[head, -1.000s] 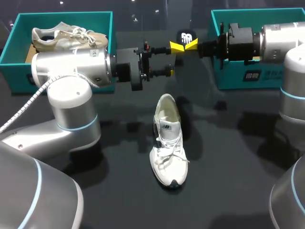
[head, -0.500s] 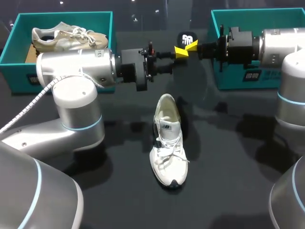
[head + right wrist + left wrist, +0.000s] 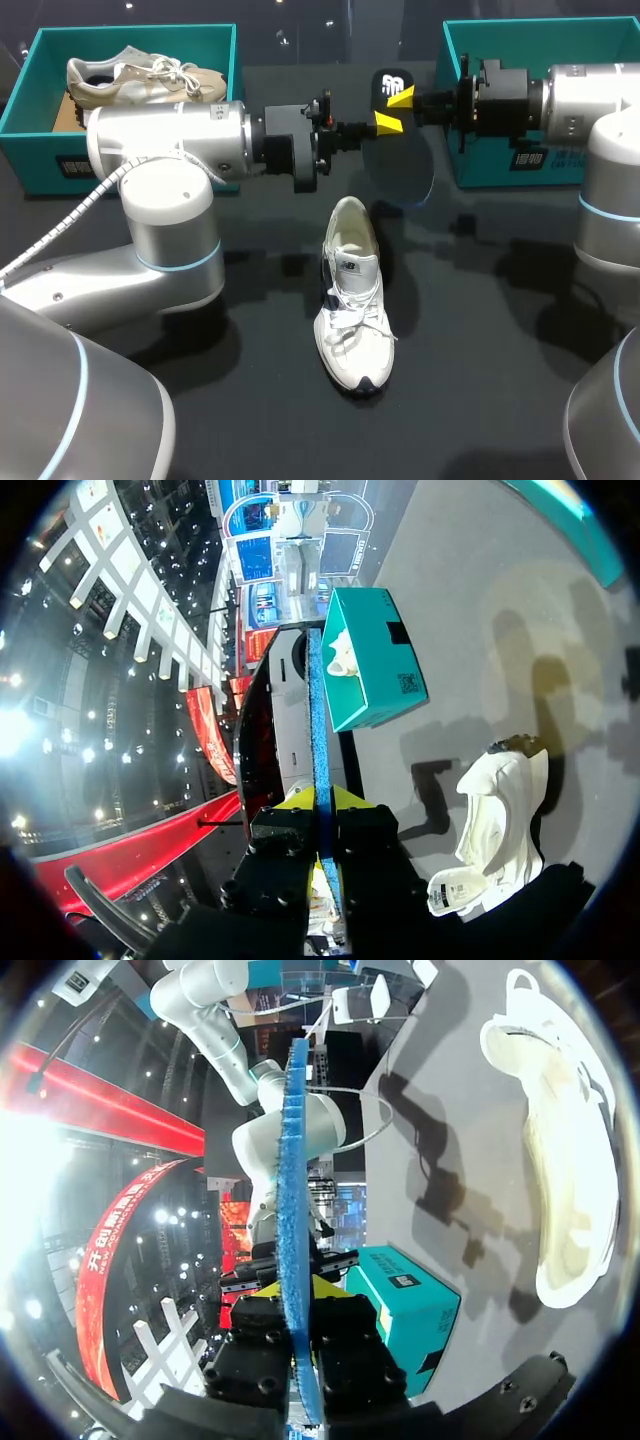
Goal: Take the shoe out of the shoebox, open the shoe tongue, remove and reinsert the insole, then place the shoe into the shoebox
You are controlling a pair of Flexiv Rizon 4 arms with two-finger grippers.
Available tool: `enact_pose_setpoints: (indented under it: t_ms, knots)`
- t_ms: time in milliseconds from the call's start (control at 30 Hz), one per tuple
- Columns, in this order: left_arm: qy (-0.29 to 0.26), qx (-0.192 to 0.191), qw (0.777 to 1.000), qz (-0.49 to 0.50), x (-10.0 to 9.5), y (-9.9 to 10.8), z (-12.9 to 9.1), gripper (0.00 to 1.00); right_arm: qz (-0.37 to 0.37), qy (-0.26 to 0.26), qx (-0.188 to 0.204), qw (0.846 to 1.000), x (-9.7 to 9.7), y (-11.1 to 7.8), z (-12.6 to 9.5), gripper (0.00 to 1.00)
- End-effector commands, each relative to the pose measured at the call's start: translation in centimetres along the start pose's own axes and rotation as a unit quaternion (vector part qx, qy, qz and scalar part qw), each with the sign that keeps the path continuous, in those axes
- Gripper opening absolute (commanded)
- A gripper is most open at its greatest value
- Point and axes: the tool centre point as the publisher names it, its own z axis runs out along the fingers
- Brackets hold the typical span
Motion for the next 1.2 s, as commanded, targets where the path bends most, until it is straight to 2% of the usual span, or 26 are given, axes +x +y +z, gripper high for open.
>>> enact_pose_setpoints:
  t_ms: [33,67,433,500,533,600,667,1200]
  knots:
    - [0.006,-0.007,1.0,-0.001,-0.2,-0.1,-0.4,0.0,-0.001,-0.001,0.001,1.0,0.2,0.0,-0.2,0.93]
    - [0.008,-0.009,1.0,-0.001,-0.3,-0.1,-0.7,0.0,-0.002,0.0,0.001,1.0,0.2,-0.1,-0.5,1.0]
    - [0.026,-0.053,0.997,-0.043,-0.7,0.2,-5.6,0.0,-0.026,0.022,0.003,0.999,0.0,-1.5,-4.7,1.0]
    - [0.008,-0.063,0.993,-0.098,-0.8,-0.1,-6.1,0.0,-0.03,0.027,0.003,0.999,0.0,-1.7,-5.2,1.0]
    - [-0.01,-0.081,0.983,-0.165,-0.8,0.1,-6.4,0.0,-0.03,0.035,0.002,0.999,0.0,-1.8,-5.6,1.0]
    - [-0.061,-0.092,0.945,-0.309,-0.8,0.4,-7.2,0.0,-0.028,0.037,-0.004,0.999,0.0,-2.0,-6.1,1.0]
    - [-0.096,-0.061,0.915,-0.388,-0.8,0.0,-7.8,0.0,-0.028,0.037,-0.004,0.999,0.0,-2.0,-6.1,1.0]
    - [-0.096,-0.061,0.915,-0.388,-0.8,0.0,-7.8,0.0,-0.028,0.037,-0.004,0.999,0.0,-2.0,-6.1,1.0]
